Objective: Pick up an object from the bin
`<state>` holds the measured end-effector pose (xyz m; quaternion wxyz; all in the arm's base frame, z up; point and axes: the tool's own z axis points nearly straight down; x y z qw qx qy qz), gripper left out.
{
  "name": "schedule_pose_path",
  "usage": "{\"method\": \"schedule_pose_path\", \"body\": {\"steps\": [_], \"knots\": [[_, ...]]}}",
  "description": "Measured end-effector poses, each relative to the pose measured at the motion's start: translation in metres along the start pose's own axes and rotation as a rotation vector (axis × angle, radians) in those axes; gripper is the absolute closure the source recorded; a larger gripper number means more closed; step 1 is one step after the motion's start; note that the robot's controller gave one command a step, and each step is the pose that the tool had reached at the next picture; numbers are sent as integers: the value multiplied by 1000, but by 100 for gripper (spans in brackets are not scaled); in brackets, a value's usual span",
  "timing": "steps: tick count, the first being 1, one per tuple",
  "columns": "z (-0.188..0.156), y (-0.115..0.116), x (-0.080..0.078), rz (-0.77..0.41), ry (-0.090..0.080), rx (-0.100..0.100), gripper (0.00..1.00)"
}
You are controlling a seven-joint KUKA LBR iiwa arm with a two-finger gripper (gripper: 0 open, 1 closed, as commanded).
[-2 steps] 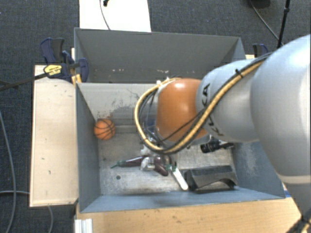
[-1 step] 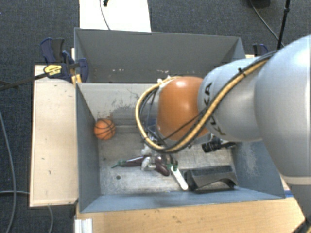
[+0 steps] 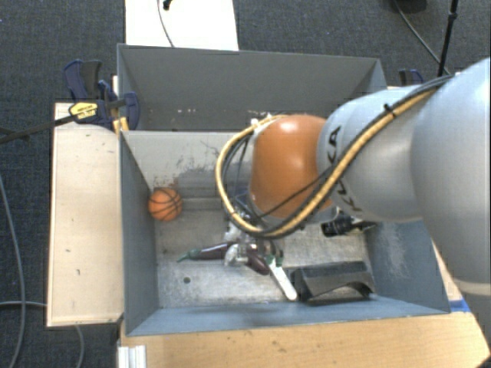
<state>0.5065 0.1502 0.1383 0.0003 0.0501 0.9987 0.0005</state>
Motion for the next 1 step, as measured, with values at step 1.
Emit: {"method": "schedule_pose_path", "body": {"steps": [1], "knots": [[-7,0,-1,1,-5,-2,100]]}}
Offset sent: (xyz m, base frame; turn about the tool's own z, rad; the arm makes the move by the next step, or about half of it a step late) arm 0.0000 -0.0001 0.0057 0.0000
